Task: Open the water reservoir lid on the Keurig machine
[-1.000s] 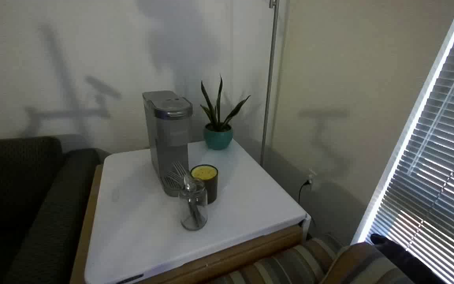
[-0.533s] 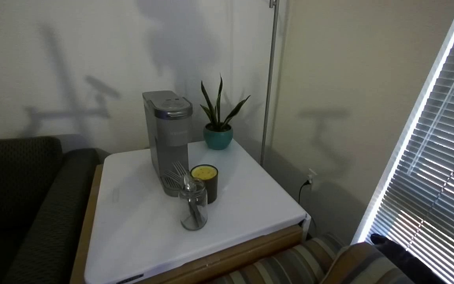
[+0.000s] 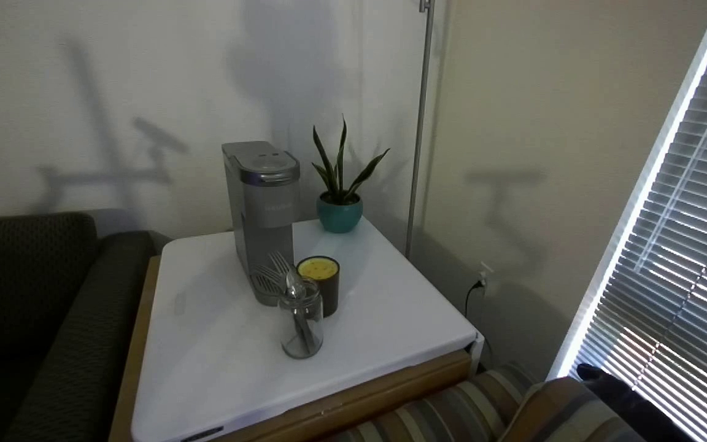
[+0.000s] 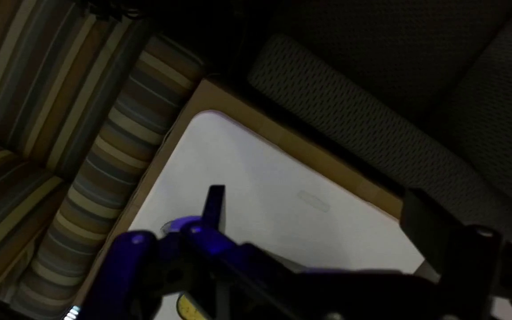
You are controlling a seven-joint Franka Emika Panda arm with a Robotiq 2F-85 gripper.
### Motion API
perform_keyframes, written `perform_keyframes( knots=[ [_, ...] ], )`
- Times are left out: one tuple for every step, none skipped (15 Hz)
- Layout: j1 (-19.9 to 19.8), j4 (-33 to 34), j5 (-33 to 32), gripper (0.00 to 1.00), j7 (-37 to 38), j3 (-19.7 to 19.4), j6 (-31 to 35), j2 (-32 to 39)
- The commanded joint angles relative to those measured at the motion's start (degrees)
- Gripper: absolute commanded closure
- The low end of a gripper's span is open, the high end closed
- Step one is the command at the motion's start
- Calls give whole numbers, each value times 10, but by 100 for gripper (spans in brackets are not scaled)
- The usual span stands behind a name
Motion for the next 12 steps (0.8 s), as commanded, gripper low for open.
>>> perform_keyframes(
  knots=[
    [-23,-6,-12,0,-16,-20,35,30],
    [-26,-7,-5,0,-22,-30,46,39],
    [-28,-10,9,0,-33,-43,59,49],
    [-21,-4,-4,0,-10,-25,33,26],
    [-24,-6,-1,0,-16,-34,42,36],
    [-26,-6,0,0,-20,-39,46,43],
    [-26,-6,0,0,-21,-41,49,47],
    [-26,-6,0,0,-21,-41,50,49],
    [-26,-6,1,0,-21,-41,50,49],
    [-26,-6,1,0,-21,-41,50,48],
    [-26,-6,1,0,-21,-41,51,48],
    [-26,-6,1,0,-21,-41,51,48]
  ],
)
